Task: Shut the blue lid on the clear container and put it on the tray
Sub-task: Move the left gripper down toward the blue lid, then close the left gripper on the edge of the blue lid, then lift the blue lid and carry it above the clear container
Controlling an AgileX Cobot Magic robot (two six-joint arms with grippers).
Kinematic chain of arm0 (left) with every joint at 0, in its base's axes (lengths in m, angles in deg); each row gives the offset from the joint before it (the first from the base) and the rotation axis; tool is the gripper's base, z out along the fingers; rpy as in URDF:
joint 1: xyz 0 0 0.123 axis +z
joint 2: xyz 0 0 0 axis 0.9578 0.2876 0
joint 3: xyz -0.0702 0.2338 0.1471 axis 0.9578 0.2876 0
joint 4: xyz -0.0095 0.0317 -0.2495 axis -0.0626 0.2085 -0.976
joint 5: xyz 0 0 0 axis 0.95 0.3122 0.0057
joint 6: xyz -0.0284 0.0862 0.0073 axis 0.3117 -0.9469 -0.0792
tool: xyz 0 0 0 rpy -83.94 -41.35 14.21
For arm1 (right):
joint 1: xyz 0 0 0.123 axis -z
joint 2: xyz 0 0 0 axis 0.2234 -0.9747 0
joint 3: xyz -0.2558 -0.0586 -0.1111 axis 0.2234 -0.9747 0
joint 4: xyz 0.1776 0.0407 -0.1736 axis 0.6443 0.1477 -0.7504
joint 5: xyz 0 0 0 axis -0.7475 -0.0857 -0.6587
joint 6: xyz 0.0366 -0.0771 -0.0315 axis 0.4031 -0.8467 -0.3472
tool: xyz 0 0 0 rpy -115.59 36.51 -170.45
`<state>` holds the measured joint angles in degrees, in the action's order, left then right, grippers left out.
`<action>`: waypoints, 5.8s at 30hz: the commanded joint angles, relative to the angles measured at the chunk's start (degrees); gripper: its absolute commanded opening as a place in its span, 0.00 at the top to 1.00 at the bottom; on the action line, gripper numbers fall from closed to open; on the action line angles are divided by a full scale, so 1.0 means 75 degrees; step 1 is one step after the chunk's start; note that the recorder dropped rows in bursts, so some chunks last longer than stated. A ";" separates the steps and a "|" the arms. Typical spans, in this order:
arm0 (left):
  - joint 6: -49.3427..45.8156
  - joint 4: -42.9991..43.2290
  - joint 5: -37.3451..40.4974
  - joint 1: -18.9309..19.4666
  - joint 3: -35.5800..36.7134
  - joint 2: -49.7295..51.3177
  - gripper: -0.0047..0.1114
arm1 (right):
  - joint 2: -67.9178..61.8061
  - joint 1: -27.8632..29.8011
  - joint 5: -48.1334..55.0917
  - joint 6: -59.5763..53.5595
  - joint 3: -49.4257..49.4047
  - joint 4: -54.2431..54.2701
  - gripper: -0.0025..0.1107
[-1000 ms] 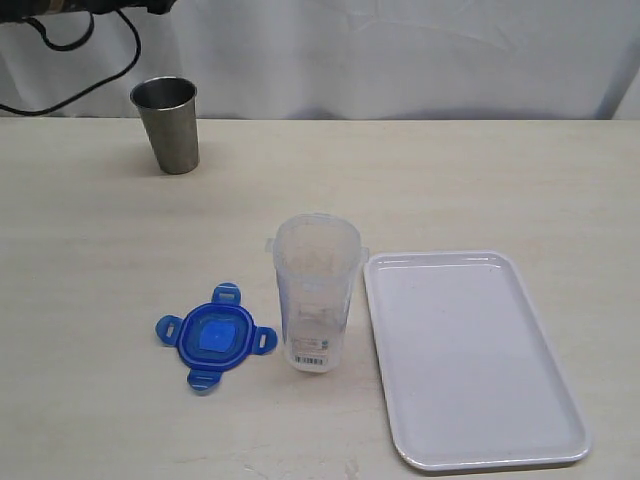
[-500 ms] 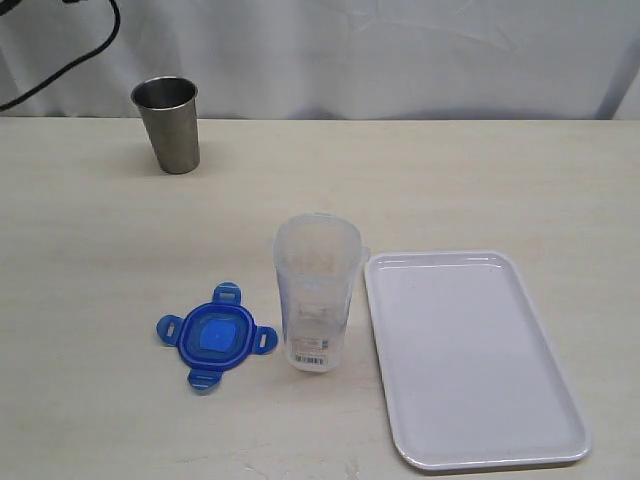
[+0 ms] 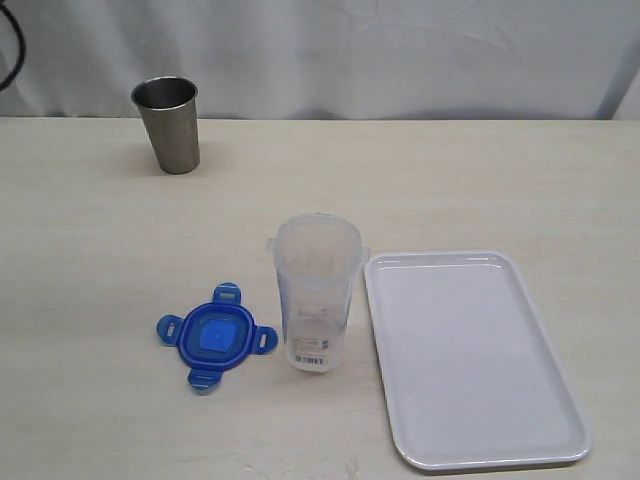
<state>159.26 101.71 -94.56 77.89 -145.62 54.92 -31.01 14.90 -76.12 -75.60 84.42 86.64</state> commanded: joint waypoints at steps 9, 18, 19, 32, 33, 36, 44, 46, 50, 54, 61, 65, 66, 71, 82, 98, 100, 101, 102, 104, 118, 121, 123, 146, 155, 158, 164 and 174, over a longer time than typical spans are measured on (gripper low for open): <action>-0.0102 -0.0033 -0.0618 0.0007 0.1499 -0.1565 0.66 | 0.0036 -0.0021 0.0912 0.0077 -0.0009 0.0652 0.94; -0.0839 -0.0033 -0.0864 0.0013 0.2329 -0.1582 0.66 | 0.0036 -0.0021 0.1195 0.0093 -0.0009 0.1325 0.94; -0.1024 -0.0033 -0.0606 0.0013 0.2329 -0.1582 0.66 | 0.0036 -0.0021 0.1168 0.0093 -0.0009 0.1325 0.94; -0.6326 -0.3390 0.5414 0.0013 0.1774 -0.0996 0.66 | 0.0036 -0.0021 0.0862 0.0093 0.0001 0.1325 0.94; -0.7522 -0.4520 0.5566 0.0013 0.1505 -0.0789 0.66 | 0.0036 -0.0021 0.0862 0.0093 0.0001 0.1325 0.94; -1.1389 -0.9193 0.6088 0.0044 0.0727 0.0009 0.66 | 0.0036 -0.0021 0.0911 0.0093 0.0001 0.1325 0.94; -1.7272 -1.7081 0.7796 -0.0120 0.0703 0.1293 0.65 | 0.0036 -0.0021 0.1065 0.0073 0.0001 0.1290 0.94; -1.7829 -1.7653 0.7615 -0.0338 0.1106 0.1343 0.63 | 0.0036 -0.0021 0.1065 0.0073 0.0001 0.1290 0.94; -1.8326 -1.7825 0.6727 -0.0904 0.1867 0.1361 0.49 | 0.0036 -0.0021 0.1096 0.0073 0.0001 0.1290 0.94; -1.8291 -1.7859 0.6282 -0.1309 0.2224 0.1709 0.46 | 0.0036 -0.0021 0.1110 0.0073 0.0001 0.1290 0.94; -1.8408 -1.7988 0.5094 -0.1595 0.2223 0.3327 0.46 | 0.0036 -0.0021 0.1156 0.0073 0.0001 0.1290 0.94; -1.9616 -1.9077 0.4807 -0.1595 0.2223 0.3685 0.46 | 0.0036 -0.0021 0.1172 0.0073 0.0001 0.1290 0.94; -1.9960 -1.9389 0.4787 -0.1595 0.2209 0.3753 0.46 | 0.0036 -0.0021 0.1172 0.0073 0.0001 0.1290 0.94; -2.1098 -2.0836 0.4768 -0.1595 0.2209 0.3981 0.49 | 0.0036 -0.0021 0.1351 0.0073 -0.0009 0.1290 0.94; -2.1081 -2.0866 0.5032 -0.1595 0.2209 0.4501 0.84 | 0.0036 -0.0021 0.1388 0.0073 -0.0009 0.1235 0.94; -2.1148 -2.0437 0.4586 -0.1580 0.2209 0.3271 0.96 | 0.0036 -0.0021 0.1404 0.0035 -0.0009 0.1212 0.94; -2.1148 -2.0437 0.4347 -0.1580 0.2209 0.2908 0.96 | 0.0036 -0.0021 0.1404 0.0035 -0.0009 0.1212 0.94; -2.1148 -2.0385 0.4197 -0.1580 0.2209 0.2701 0.96 | 0.0036 -0.0021 0.1404 -0.0023 -0.0009 0.1212 0.94; -2.1148 -2.0274 0.4075 -0.1580 0.2209 0.2484 0.96 | 0.0036 -0.0021 0.1404 -0.0043 -0.0009 0.1212 0.94; -2.1148 -2.0035 0.3815 -0.1580 0.2209 0.2044 0.96 | 0.0036 -0.0021 0.1404 -0.0043 -0.0009 0.1212 0.94; -2.2405 -1.9841 0.3751 -0.1595 0.1432 -0.0288 0.96 | 0.0036 -0.0021 0.1404 -0.0043 -0.0009 0.1212 0.94; -2.2926 -1.9841 0.4150 -0.1595 0.1052 -0.0433 0.96 | 0.0036 -0.0021 0.1404 -0.0043 -0.0009 0.1212 0.94; -2.3310 -1.9862 0.4492 -0.1609 0.0804 -0.0433 0.96 | 0.0036 -0.0021 0.1404 -0.0043 -0.0009 0.1212 0.94; -2.8198 -1.8020 0.2304 -0.5162 0.0494 0.0163 0.96 | 0.0036 -0.0021 0.1253 -0.0194 -0.0009 0.1212 0.94; -2.8198 -1.7435 0.1587 -0.5691 0.0531 0.0193 0.96 | 0.0036 -0.0021 0.1096 -0.0269 -0.0009 0.1212 0.94; -2.8143 -1.7471 0.1159 -0.5691 0.0531 0.0261 0.96 | 0.0036 -0.0021 0.1082 -0.0269 -0.0009 0.1212 0.94; -2.8143 -1.7886 0.0286 -0.5691 0.0531 0.0420 0.96 | 0.0036 -0.0021 0.1099 -0.0300 -0.0009 0.1212 0.94; -3.1095 -2.1166 -0.4184 -0.5691 0.0517 0.1314 0.96 | 0.0036 -0.0021 0.1099 -0.0300 -0.0009 0.1212 0.94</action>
<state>-65.09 -49.22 -119.90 35.32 -141.27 62.38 -31.01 14.90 -67.02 -77.25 84.42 96.09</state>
